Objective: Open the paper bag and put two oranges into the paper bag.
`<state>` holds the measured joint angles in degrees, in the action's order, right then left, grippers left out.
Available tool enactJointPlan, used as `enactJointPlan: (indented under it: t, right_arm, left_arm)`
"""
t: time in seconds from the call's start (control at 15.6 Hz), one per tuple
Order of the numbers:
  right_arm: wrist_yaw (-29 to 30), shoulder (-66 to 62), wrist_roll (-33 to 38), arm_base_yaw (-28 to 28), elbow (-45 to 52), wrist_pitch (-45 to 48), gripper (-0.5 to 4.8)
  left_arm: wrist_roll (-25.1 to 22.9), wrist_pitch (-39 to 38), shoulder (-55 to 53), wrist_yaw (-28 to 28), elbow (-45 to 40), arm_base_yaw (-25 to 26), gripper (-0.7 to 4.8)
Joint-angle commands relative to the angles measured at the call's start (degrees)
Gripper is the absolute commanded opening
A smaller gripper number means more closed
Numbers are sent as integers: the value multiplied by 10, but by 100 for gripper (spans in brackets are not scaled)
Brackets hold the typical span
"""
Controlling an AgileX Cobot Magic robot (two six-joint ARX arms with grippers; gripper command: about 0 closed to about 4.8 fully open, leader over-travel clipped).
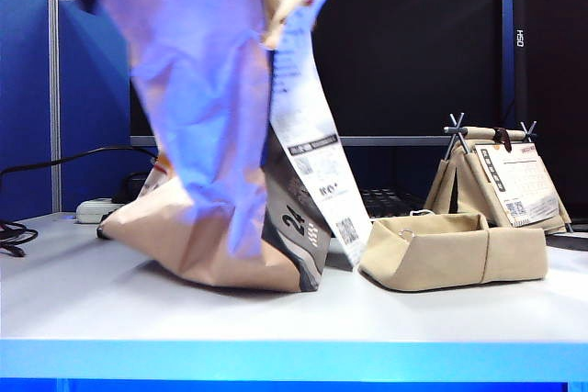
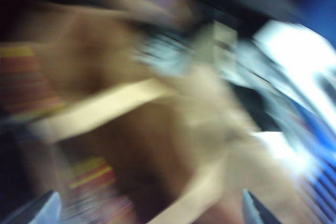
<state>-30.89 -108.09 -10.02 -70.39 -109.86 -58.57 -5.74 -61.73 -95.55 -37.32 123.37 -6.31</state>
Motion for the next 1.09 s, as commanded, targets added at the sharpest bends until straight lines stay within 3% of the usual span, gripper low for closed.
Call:
enactJointPlan:
  t: [0.06, 0.13, 0.39, 0.51, 0.9, 1.09]
  right_arm:
    - [-14, 3, 26, 25, -4, 9, 428]
    - [-16, 3, 28, 32, -6, 10, 479]
    - [-26, 3, 27, 38, -46, 32, 479]
    - [-26, 3, 25, 36, -72, 34, 479]
    - [-48, 5, -1, 30, -151, 14, 479]
    - [-145, 5, -52, 32, -220, 30, 479]
  left_arm:
    - [4, 9, 28, 0, 3, 75, 471]
    - [11, 7, 38, 0, 3, 114, 471]
    - [17, -8, 47, -5, 2, 257, 471]
    - [17, -8, 47, -15, 2, 294, 471]
    - [24, 5, 47, -14, -18, 307, 470]
    - [30, 21, 47, -13, -24, 308, 466]
